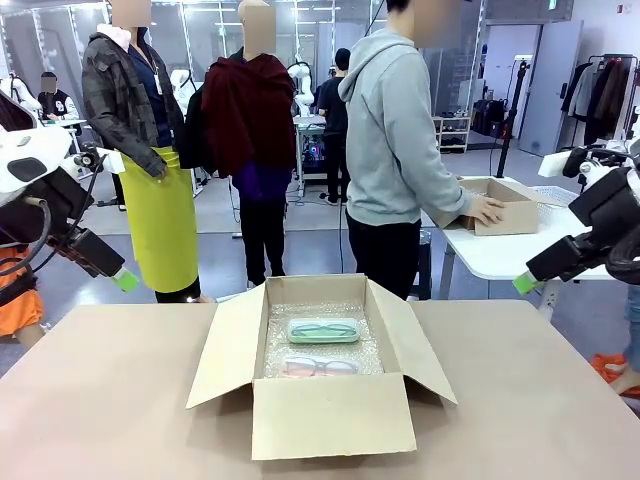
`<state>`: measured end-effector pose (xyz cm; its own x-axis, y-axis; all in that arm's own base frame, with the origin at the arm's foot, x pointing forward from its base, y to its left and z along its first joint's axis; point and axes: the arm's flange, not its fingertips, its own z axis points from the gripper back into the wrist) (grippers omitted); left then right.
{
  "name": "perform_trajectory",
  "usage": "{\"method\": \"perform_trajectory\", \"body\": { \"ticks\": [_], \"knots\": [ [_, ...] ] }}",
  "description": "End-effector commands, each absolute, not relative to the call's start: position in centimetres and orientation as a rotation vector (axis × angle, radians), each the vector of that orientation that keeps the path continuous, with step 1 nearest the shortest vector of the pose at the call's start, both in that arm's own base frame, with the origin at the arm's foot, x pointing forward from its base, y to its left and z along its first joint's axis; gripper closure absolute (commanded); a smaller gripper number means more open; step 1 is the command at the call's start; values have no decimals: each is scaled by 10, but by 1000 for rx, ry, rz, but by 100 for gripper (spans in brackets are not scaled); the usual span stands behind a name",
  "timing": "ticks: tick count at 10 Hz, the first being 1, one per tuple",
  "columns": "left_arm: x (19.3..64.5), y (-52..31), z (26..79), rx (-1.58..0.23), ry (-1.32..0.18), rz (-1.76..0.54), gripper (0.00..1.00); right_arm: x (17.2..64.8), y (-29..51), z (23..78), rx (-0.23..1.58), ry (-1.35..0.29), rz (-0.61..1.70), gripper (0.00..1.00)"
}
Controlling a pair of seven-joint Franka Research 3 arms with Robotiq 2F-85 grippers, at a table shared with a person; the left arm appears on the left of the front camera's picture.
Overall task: Pack the glasses set securely to prepare it for shipping.
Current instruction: Position the Package Box on the left side of the table.
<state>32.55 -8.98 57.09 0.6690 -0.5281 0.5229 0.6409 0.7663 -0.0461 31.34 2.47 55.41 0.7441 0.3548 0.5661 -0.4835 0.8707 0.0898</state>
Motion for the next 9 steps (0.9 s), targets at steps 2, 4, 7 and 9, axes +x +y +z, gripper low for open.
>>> {"method": "perform_trajectory", "body": {
  "ticks": [2,4,7,9],
  "knots": [
    [327,-88,572,-253,-532,-676,0,313,24,554,241,-568,462,0],
    [327,-88,572,-253,-532,-676,0,313,24,554,241,-568,462,0],
    [327,-88,572,-253,-532,-676,0,313,24,554,241,-568,462,0],
    [327,-88,572,-253,-532,-676,0,313,24,554,241,-568,462,0]
  ]
}}
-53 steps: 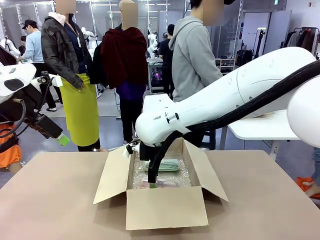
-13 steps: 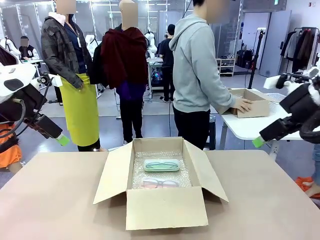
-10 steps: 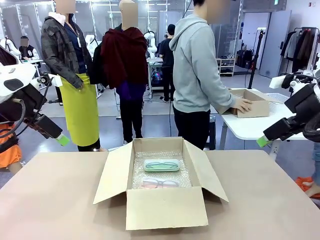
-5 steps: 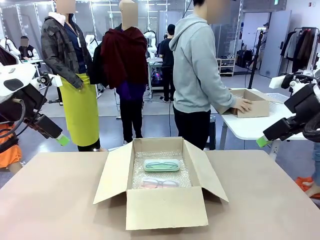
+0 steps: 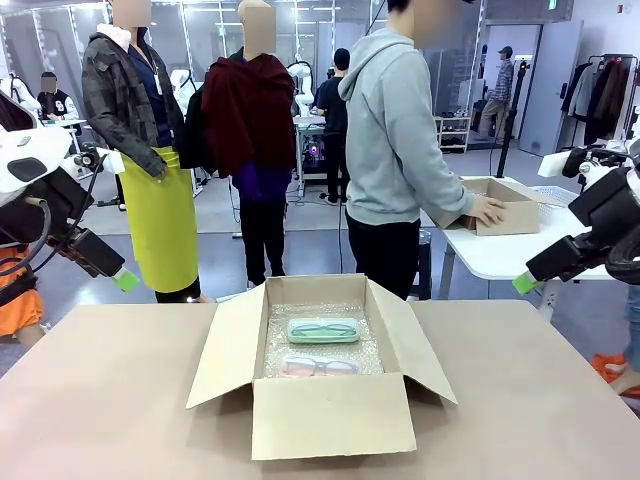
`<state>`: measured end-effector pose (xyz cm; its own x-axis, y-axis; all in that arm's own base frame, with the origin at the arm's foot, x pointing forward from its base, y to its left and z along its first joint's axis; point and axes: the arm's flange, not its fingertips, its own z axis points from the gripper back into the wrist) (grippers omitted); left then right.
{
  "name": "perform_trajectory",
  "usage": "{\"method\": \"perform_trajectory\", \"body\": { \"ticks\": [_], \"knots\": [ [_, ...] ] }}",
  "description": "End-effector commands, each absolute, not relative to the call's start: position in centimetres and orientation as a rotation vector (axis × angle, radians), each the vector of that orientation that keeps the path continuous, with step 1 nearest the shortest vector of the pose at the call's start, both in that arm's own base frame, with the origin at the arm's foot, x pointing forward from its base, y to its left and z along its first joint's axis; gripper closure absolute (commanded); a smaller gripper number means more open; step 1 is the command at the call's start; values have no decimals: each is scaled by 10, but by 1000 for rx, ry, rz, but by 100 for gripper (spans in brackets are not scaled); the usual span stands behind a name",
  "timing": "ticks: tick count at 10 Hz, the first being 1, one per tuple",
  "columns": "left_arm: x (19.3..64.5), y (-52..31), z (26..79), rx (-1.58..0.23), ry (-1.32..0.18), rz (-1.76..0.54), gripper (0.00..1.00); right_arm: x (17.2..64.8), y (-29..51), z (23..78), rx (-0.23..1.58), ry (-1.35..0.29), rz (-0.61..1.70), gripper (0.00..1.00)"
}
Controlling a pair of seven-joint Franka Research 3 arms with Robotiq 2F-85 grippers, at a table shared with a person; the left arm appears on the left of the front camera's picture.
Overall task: Pack the glasses set securely to prepare it for shipping.
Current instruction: Position the Package Box on the left side of the table.
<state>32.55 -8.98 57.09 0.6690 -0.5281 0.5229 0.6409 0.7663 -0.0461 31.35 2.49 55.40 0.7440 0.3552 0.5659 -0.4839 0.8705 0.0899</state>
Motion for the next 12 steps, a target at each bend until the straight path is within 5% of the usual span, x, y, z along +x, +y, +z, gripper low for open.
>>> {"method": "perform_trajectory", "body": {
  "ticks": [1,5,12],
  "knots": [
    [327,-88,572,-253,-532,-676,0,313,24,554,241,-568,462,0],
    [346,-87,569,-273,-463,-596,0,313,24,554,241,-568,462,0],
    [450,-40,461,-795,-220,-260,0,313,24,554,241,-568,462,0]
  ]
}}
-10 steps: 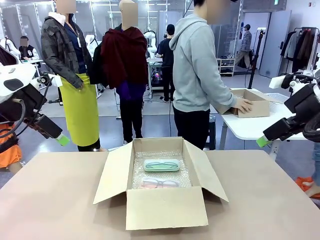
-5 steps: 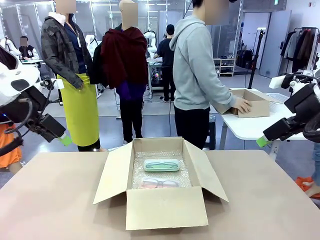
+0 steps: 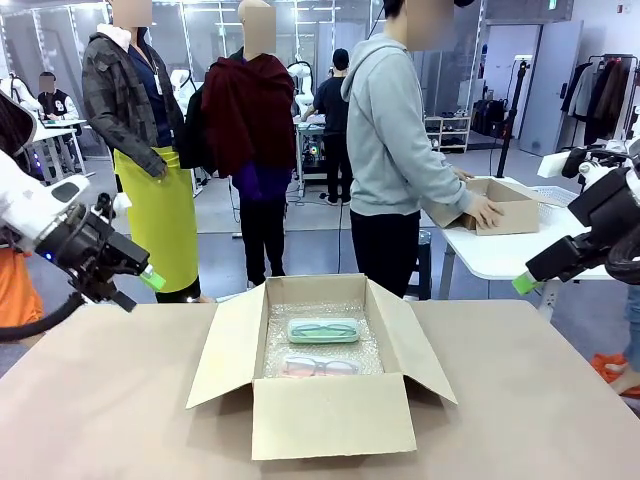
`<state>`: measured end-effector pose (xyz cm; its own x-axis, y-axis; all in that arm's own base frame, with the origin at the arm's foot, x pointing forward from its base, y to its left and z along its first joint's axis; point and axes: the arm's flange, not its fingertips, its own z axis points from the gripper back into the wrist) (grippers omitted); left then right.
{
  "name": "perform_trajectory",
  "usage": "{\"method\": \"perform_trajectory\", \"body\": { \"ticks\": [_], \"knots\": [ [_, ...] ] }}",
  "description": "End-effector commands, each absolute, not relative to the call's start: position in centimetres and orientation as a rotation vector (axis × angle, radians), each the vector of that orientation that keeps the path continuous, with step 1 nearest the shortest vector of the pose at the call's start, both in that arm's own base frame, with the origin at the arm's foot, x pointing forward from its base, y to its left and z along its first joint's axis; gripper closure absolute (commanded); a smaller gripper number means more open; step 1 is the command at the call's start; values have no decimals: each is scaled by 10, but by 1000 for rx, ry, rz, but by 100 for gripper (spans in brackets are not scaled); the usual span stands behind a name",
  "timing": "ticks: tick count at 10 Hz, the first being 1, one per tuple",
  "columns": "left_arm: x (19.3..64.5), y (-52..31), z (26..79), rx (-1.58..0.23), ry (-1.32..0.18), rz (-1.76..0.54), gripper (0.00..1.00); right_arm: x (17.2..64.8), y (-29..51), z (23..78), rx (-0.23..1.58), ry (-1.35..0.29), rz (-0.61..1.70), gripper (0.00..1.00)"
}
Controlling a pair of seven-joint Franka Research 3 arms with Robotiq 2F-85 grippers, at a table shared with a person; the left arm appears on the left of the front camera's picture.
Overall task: Pack the glasses set securely to prepare it for shipping.
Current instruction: Position the Package Box on the left side of the table.
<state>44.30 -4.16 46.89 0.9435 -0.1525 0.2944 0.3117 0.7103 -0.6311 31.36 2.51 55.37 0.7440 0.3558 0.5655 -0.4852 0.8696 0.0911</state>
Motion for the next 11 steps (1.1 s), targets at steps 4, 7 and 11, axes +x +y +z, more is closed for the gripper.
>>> {"method": "perform_trajectory", "body": {
  "ticks": [4,7,11],
  "knots": [
    [456,-40,417,-886,-177,-238,0,313,24,554,241,-568,462,0],
    [456,-41,414,-859,-165,-222,0,313,24,554,241,-568,462,0],
    [456,-42,414,-841,-166,-222,0,313,24,554,241,-568,462,0]
  ]
}}
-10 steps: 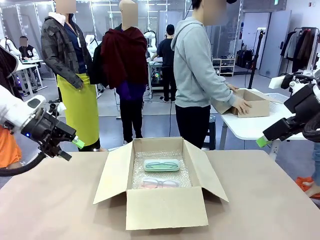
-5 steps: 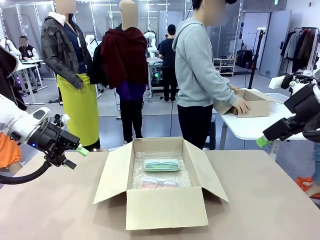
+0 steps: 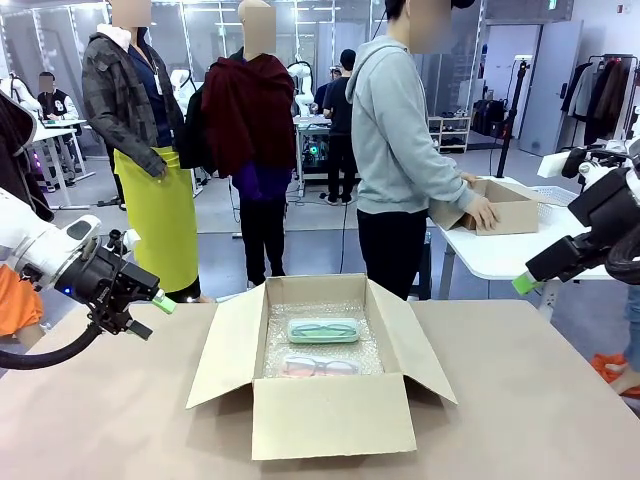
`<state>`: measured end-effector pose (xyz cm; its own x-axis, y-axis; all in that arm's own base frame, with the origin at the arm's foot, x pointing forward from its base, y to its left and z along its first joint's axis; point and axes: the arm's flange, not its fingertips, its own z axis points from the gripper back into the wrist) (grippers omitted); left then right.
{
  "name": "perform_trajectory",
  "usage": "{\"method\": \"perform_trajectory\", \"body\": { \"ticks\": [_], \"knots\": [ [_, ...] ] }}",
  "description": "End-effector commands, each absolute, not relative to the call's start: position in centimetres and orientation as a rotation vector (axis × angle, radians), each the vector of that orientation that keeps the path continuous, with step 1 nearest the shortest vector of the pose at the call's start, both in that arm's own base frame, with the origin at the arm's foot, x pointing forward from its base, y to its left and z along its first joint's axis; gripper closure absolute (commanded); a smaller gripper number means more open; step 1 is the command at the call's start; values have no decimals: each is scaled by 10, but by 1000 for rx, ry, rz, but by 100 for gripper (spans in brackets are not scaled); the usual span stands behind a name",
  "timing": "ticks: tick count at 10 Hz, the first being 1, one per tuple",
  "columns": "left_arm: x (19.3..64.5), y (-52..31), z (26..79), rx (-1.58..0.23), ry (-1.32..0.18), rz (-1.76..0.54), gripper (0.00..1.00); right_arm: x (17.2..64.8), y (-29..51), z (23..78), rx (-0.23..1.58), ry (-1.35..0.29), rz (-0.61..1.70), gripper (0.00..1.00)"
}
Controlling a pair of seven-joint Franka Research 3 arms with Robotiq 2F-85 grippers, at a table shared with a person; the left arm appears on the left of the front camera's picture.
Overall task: Pack the glasses set securely to prepare it for shipping.
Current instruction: Position the Package Box on the left side of the table.
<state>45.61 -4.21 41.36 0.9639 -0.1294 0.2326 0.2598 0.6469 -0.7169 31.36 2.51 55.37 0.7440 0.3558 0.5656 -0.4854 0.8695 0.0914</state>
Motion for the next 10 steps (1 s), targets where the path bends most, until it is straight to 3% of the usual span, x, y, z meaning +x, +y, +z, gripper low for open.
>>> {"method": "perform_trajectory", "body": {
  "ticks": [1,5,10],
  "knots": [
    [468,-40,406,-888,-198,-225,0,313,24,554,241,-568,462,0],
    [500,-38,359,-1028,-197,-148,0,313,24,554,241,-568,462,0],
    [518,-40,309,-1075,-193,-116,0,313,24,554,241,-568,462,0]
  ]
}}
